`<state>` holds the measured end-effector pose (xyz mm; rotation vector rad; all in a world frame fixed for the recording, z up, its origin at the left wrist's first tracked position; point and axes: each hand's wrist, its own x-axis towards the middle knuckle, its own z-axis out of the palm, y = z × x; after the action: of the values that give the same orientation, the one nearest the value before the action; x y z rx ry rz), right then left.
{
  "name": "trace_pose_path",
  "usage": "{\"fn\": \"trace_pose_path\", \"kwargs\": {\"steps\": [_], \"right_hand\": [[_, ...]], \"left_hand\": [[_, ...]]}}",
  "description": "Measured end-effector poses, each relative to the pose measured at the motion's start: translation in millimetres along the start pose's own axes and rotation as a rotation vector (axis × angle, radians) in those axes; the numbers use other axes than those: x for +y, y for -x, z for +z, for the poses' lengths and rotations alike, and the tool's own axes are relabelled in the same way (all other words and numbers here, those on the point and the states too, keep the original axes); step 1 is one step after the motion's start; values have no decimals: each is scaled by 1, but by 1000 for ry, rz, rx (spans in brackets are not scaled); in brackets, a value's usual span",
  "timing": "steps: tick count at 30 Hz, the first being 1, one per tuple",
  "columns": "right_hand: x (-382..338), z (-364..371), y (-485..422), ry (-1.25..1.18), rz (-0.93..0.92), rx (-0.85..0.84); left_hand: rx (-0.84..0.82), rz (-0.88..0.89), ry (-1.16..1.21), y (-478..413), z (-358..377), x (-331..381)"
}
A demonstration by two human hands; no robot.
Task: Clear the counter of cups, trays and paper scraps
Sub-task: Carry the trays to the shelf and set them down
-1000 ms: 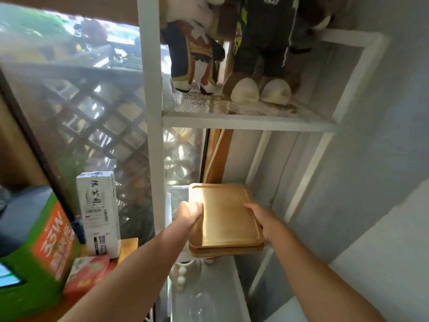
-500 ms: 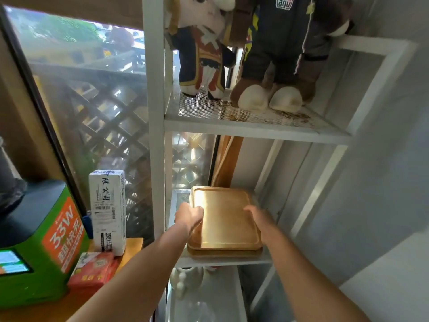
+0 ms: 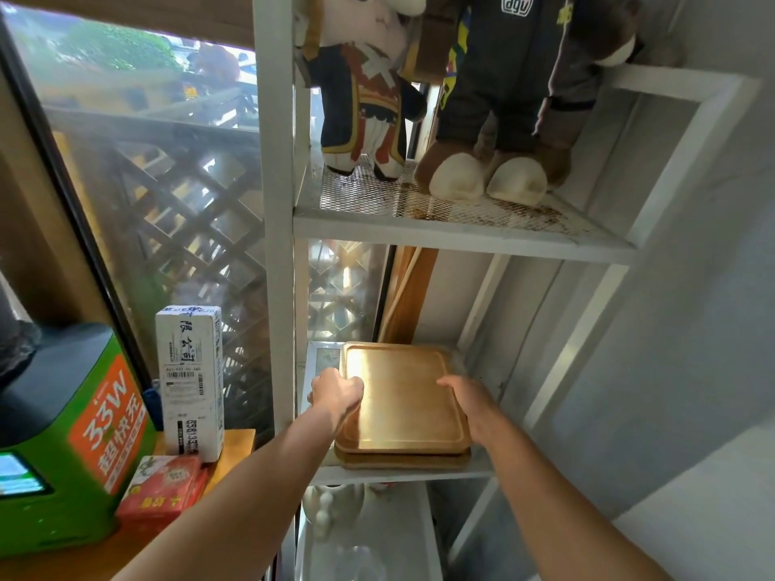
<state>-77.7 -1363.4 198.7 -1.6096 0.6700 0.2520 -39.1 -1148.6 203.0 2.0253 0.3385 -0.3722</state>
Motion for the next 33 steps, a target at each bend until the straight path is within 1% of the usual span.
{"fn": "trace_pose_path", "kwargs": {"steps": [8,17,22,27,33], "right_hand": [[3,-4,4,-71,12,-10],[9,-2,10,-41,-10,34],[15,4,15,21,-41,68],[18,6,14,76,-66,99],[12,-2,8,-9,-31,59]], "left_hand": [[-1,5,-51,5,1,-2],[-28,18,-29,10,1,-7],[-49,46,20,11,-3,-9],[-33,55,61,15,-2,-12],[-30,48,137,12,2,-11]]}}
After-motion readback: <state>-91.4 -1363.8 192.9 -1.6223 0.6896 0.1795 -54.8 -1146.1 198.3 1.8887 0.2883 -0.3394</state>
